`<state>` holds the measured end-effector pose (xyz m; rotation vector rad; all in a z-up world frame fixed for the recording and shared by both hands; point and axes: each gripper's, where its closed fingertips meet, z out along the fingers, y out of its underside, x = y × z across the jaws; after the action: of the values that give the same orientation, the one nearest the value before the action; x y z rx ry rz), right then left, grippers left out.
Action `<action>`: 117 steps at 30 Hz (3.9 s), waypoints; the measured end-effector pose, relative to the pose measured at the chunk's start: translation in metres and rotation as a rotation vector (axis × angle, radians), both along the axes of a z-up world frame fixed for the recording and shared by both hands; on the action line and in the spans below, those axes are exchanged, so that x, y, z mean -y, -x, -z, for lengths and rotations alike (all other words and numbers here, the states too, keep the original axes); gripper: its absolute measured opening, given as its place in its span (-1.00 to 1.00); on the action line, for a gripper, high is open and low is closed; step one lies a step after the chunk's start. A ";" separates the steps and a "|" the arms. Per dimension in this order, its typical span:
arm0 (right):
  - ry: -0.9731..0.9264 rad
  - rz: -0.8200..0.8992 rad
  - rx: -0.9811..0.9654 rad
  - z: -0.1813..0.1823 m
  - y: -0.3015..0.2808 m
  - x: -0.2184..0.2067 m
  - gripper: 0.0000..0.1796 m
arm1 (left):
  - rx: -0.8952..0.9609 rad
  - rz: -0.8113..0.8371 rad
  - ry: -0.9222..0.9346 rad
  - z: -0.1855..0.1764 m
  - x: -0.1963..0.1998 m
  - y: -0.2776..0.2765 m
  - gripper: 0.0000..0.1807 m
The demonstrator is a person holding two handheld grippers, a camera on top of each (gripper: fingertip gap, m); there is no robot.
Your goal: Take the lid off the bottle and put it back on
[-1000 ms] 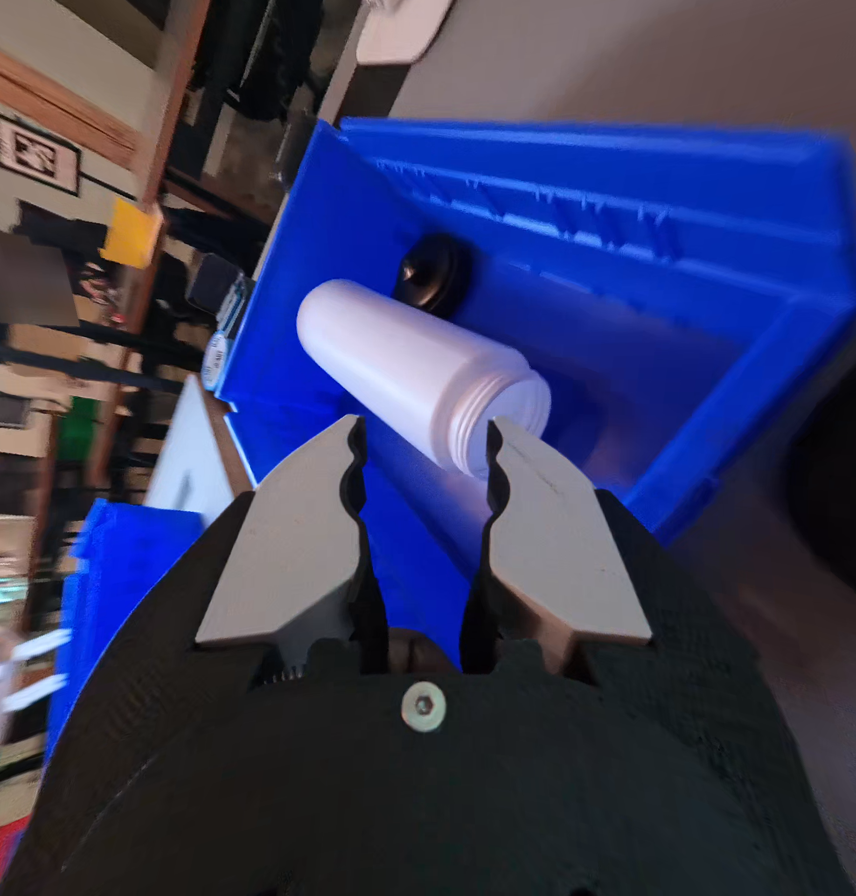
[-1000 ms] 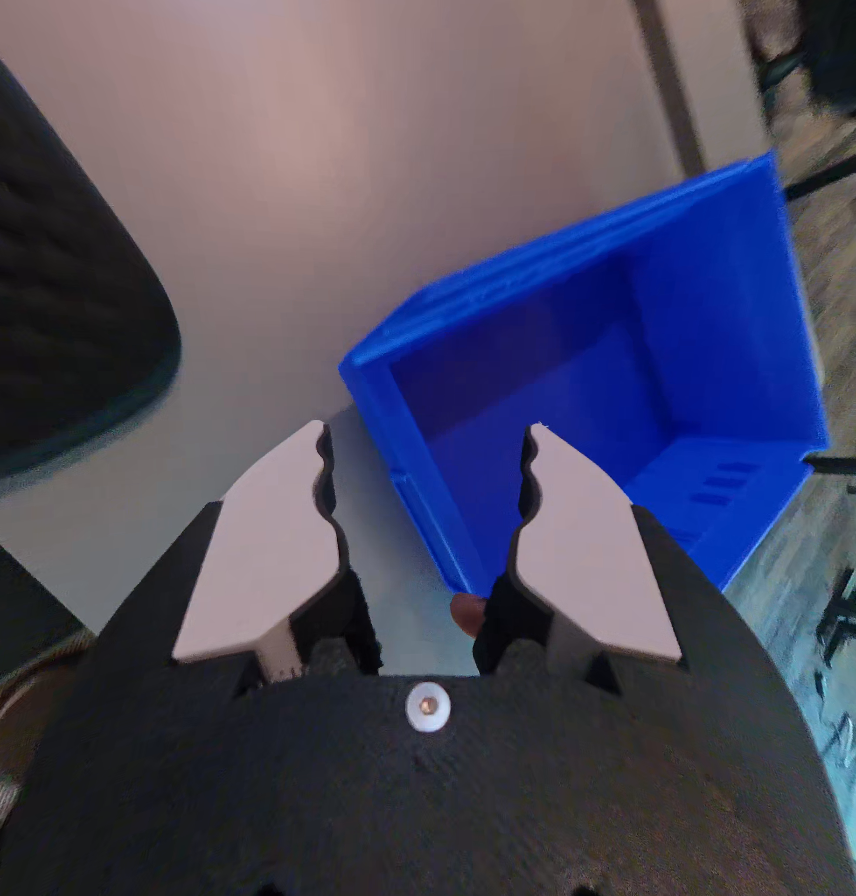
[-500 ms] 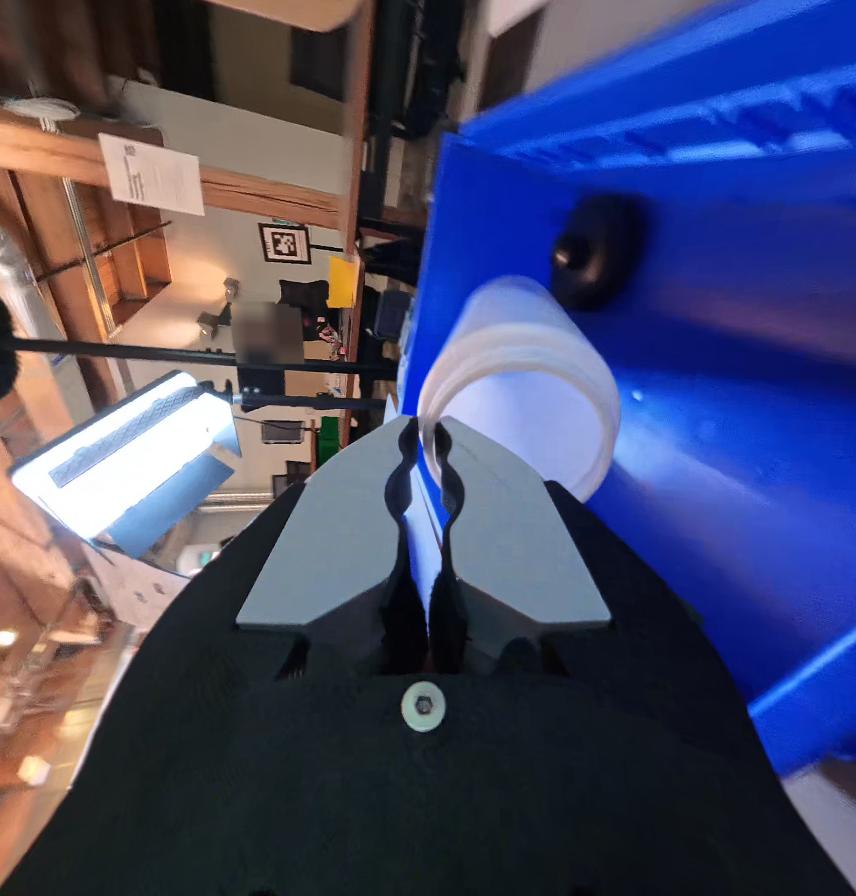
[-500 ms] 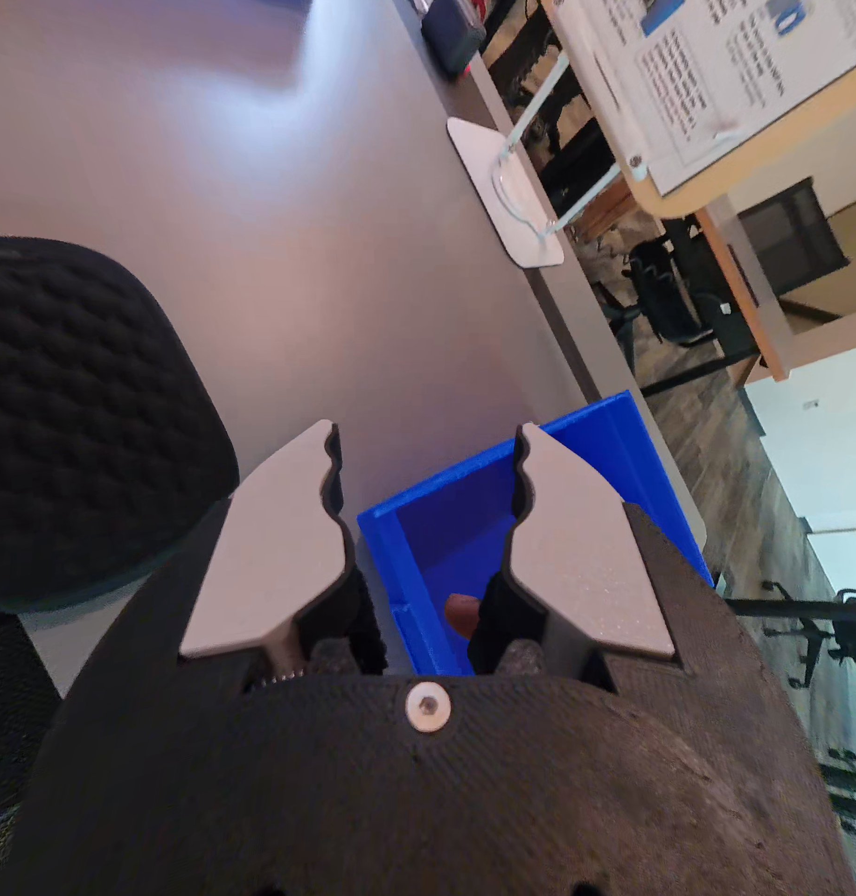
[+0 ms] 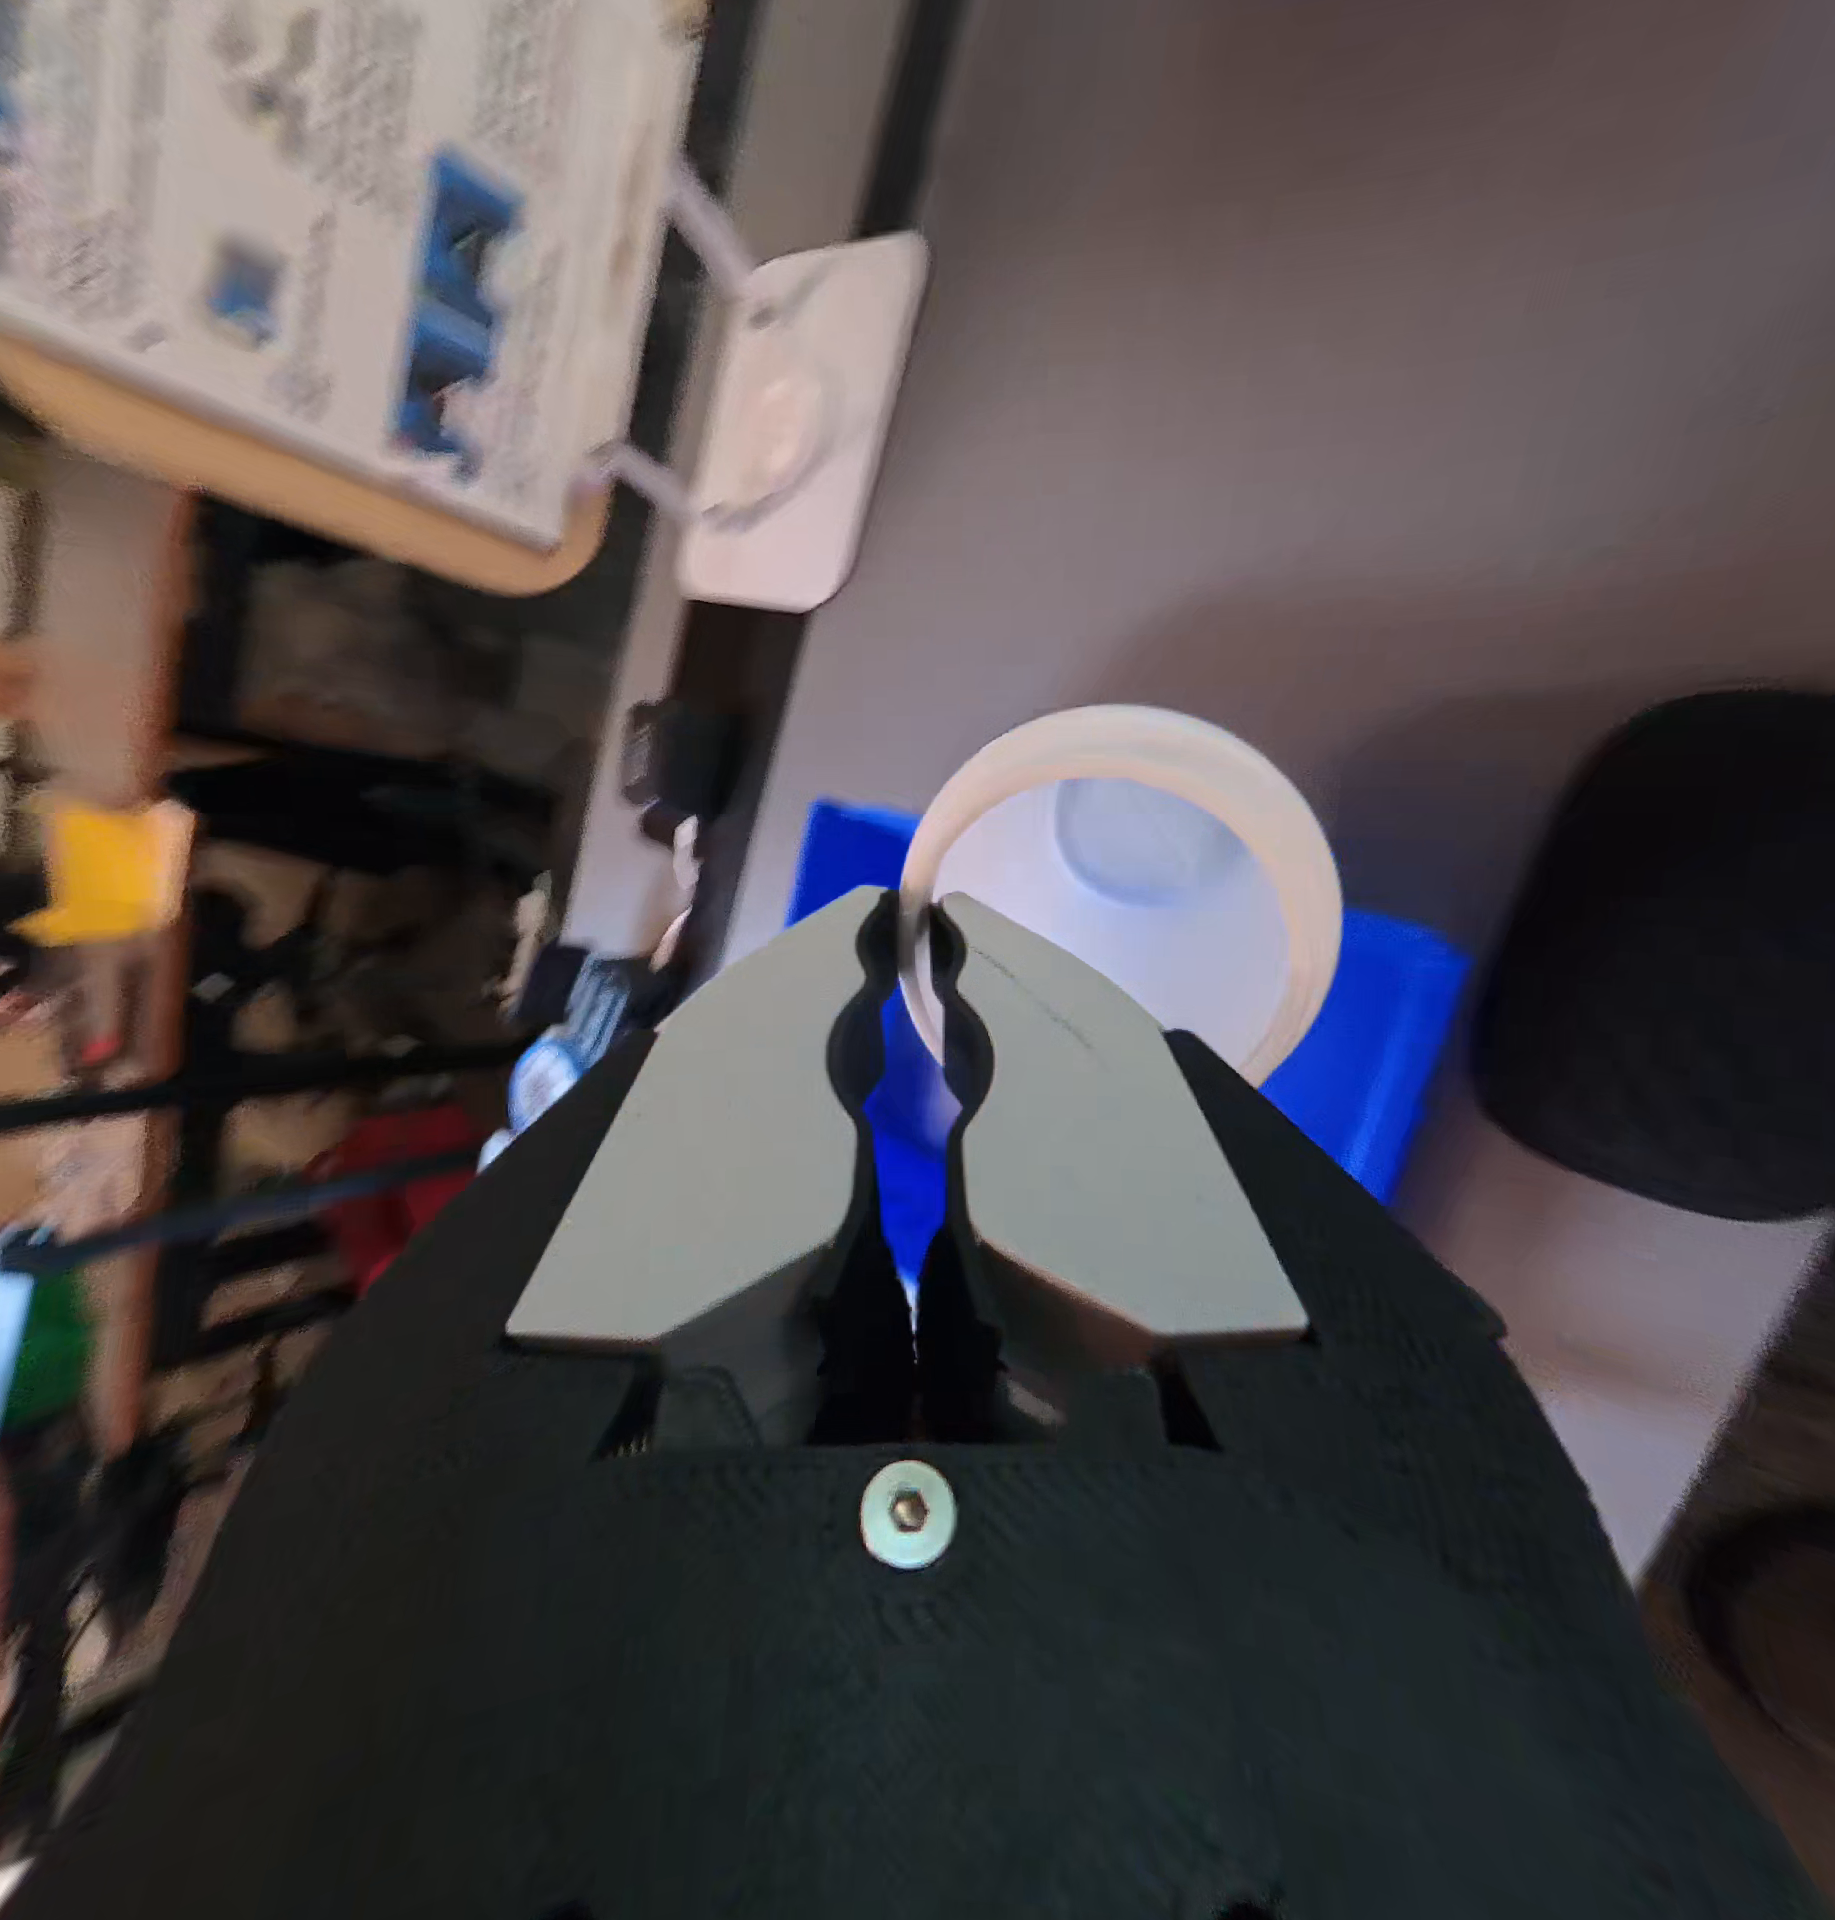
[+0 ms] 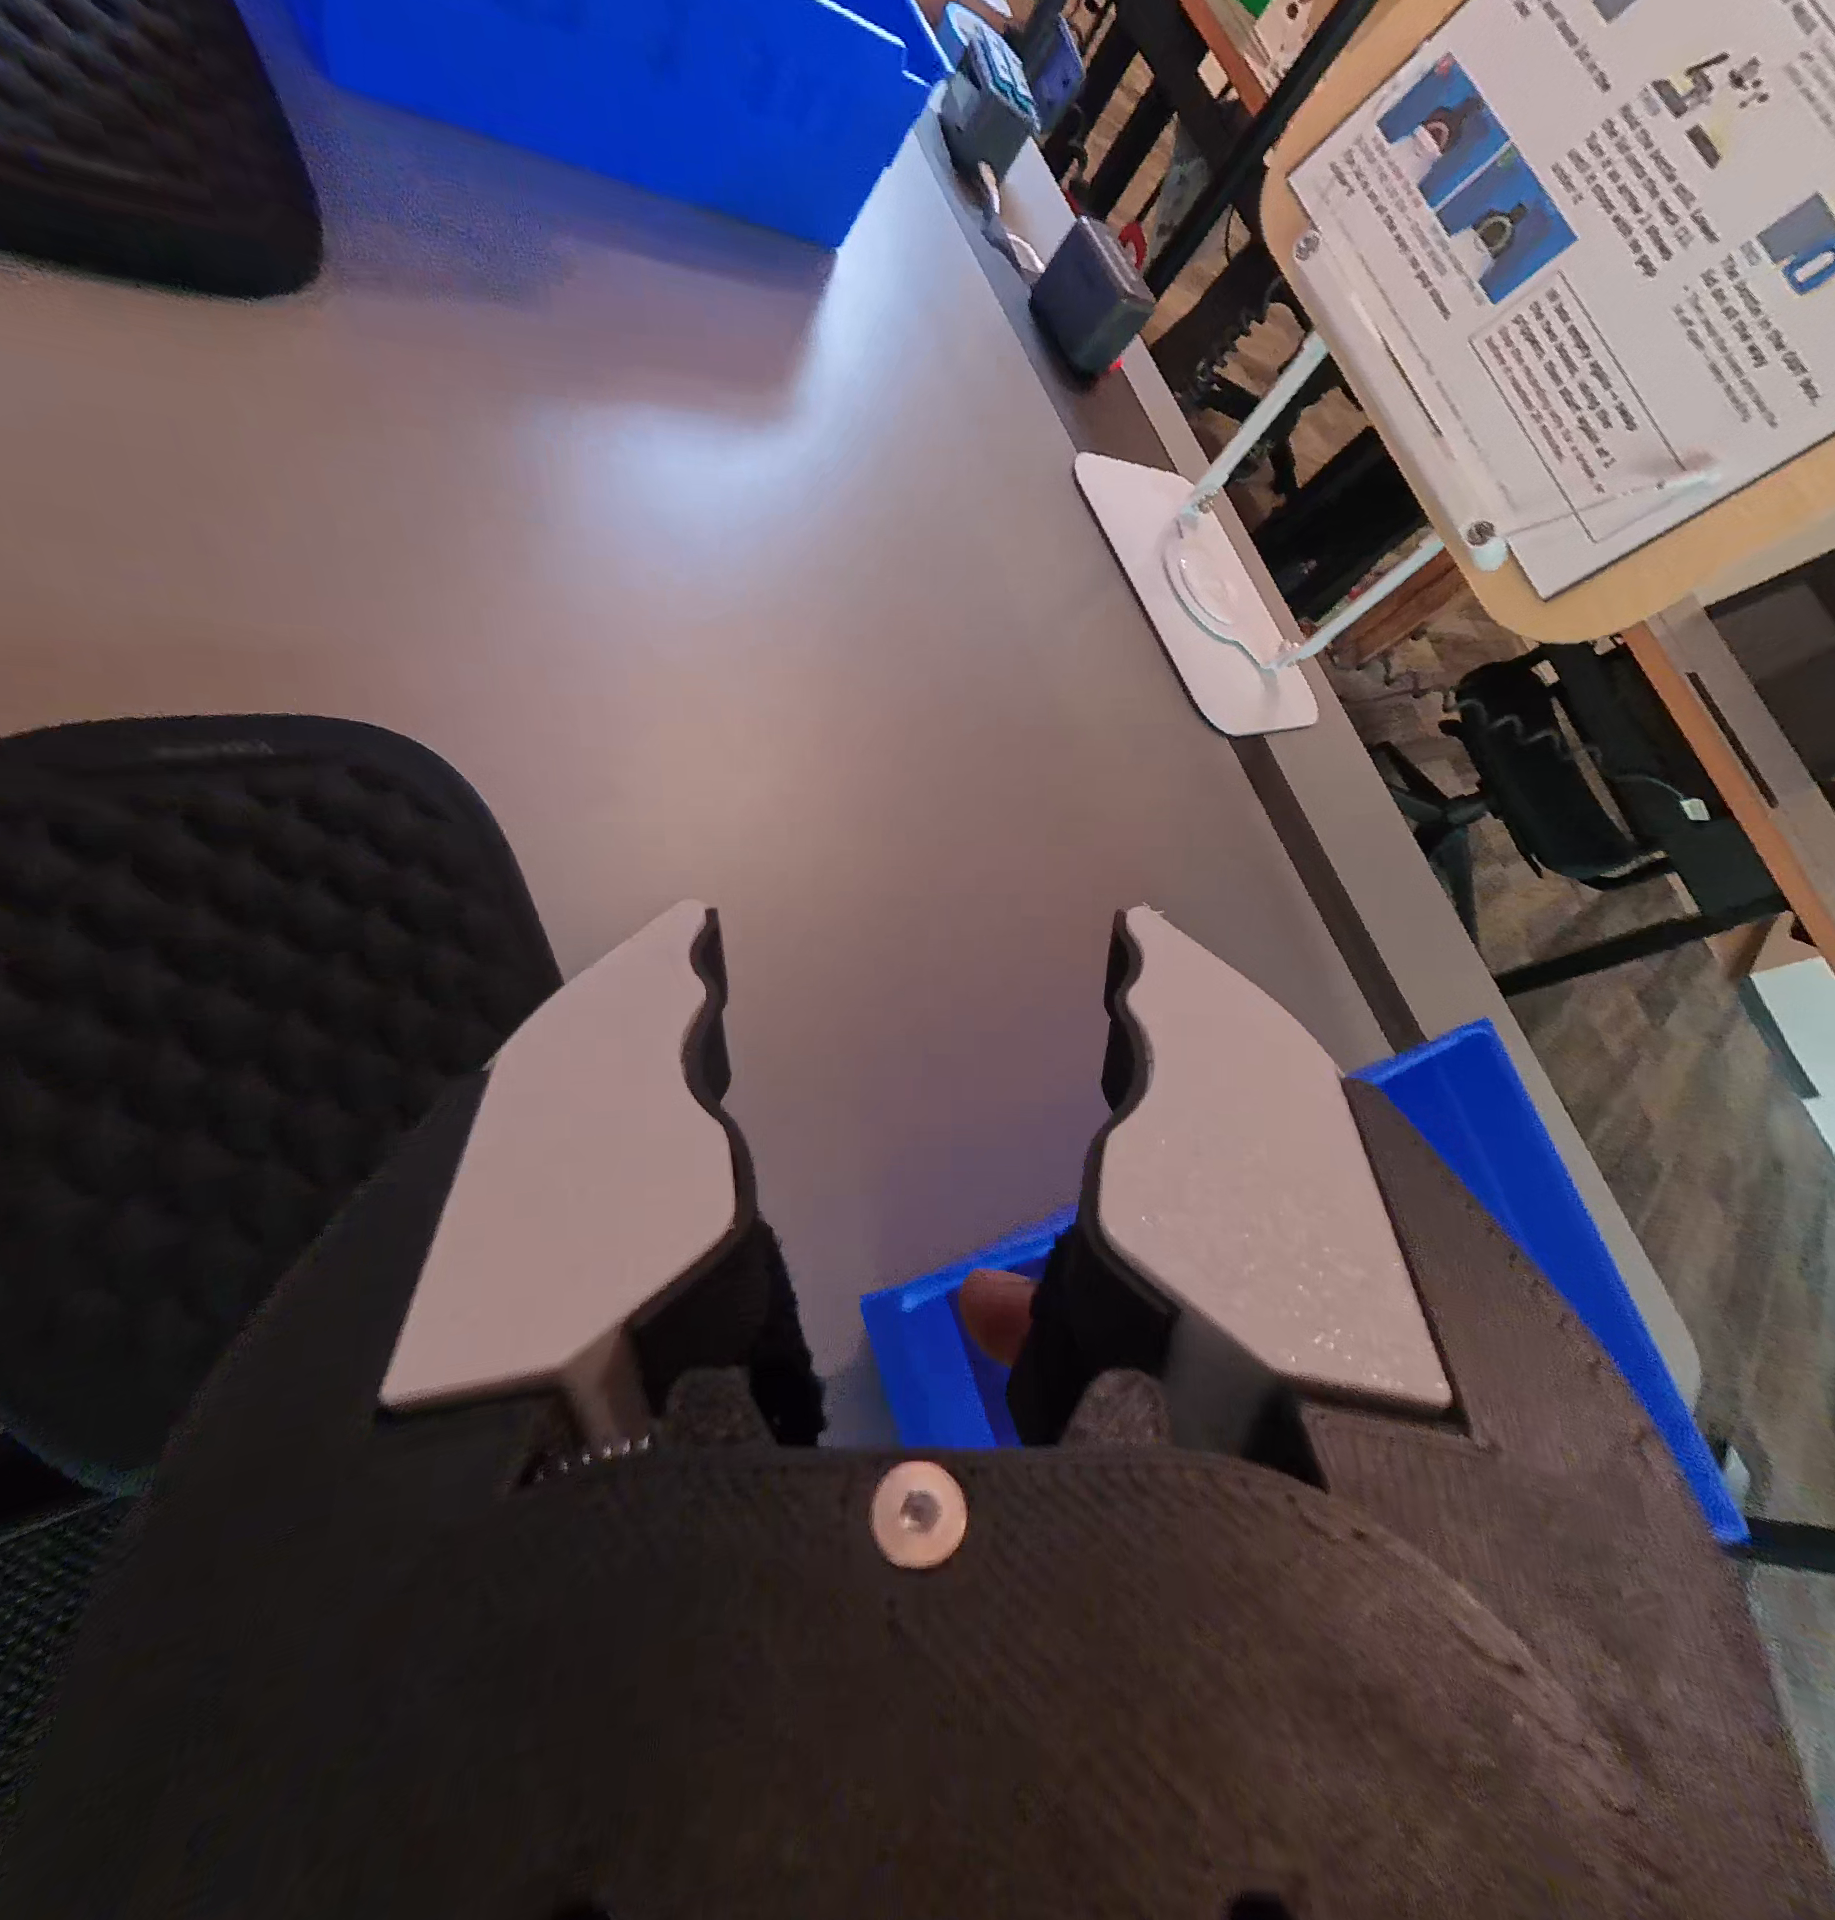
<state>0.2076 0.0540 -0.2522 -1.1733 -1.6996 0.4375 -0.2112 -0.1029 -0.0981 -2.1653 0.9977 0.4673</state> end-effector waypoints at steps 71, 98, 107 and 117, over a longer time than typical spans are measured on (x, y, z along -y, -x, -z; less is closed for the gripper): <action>0.306 -0.167 -0.040 0.035 0.031 0.044 0.21 | 0.484 -0.442 0.149 0.290 -0.087 0.098 -0.22; -0.066 -0.407 -0.268 -0.047 0.203 0.172 -0.56 | 0.086 0.179 -0.267 0.141 0.005 -0.202 -0.26; -0.085 -0.464 -0.164 -0.030 0.198 0.175 -0.75 | 0.207 0.288 -0.266 0.140 0.001 -0.224 -0.20; 0.271 -0.406 -0.157 -0.105 0.171 0.087 -0.75 | 0.743 0.108 -0.319 0.147 -0.081 -0.227 0.61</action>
<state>0.0365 -0.0327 -0.1470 -0.9458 -1.7780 1.0101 0.0158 -0.0221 -0.2456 -1.7577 0.5642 -0.2196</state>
